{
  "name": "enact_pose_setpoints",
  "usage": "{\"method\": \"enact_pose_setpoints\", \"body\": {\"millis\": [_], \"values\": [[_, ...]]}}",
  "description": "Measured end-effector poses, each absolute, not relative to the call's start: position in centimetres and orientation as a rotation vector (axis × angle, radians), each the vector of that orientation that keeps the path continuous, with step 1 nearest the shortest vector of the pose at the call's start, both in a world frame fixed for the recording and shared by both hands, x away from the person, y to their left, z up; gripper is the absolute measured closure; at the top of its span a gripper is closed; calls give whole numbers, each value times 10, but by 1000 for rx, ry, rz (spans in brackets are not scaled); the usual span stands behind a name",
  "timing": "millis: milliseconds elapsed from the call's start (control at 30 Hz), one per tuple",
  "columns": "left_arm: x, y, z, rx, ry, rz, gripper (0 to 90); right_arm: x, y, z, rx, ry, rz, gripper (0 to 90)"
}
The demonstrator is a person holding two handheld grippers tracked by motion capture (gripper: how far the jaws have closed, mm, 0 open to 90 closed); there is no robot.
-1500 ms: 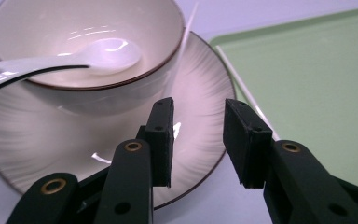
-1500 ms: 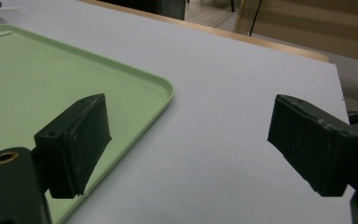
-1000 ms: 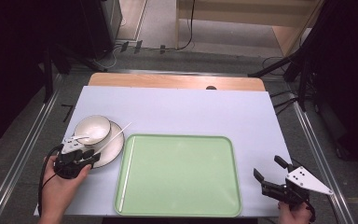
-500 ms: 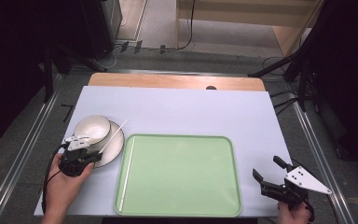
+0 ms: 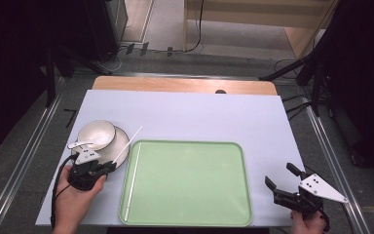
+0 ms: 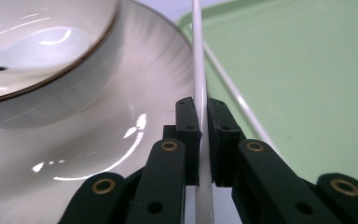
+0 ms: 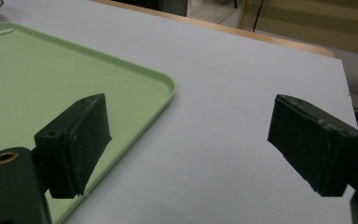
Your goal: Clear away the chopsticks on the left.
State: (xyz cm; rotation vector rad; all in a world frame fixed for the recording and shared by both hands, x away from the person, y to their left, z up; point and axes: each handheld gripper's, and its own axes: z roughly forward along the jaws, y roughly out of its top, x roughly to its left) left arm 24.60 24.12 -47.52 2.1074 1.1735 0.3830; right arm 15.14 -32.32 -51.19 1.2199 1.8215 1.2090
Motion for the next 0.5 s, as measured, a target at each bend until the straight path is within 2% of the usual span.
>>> {"method": "enact_pose_setpoints", "body": {"millis": [267, 500], "values": [[230, 210, -481, 2109, 1141, 303, 853, 151, -323, -512, 1217, 1820, 1211, 129], [219, 175, -498, 2103, 1148, 166, 853, 152, -323, -512, 1221, 1821, 1214, 130]]}}
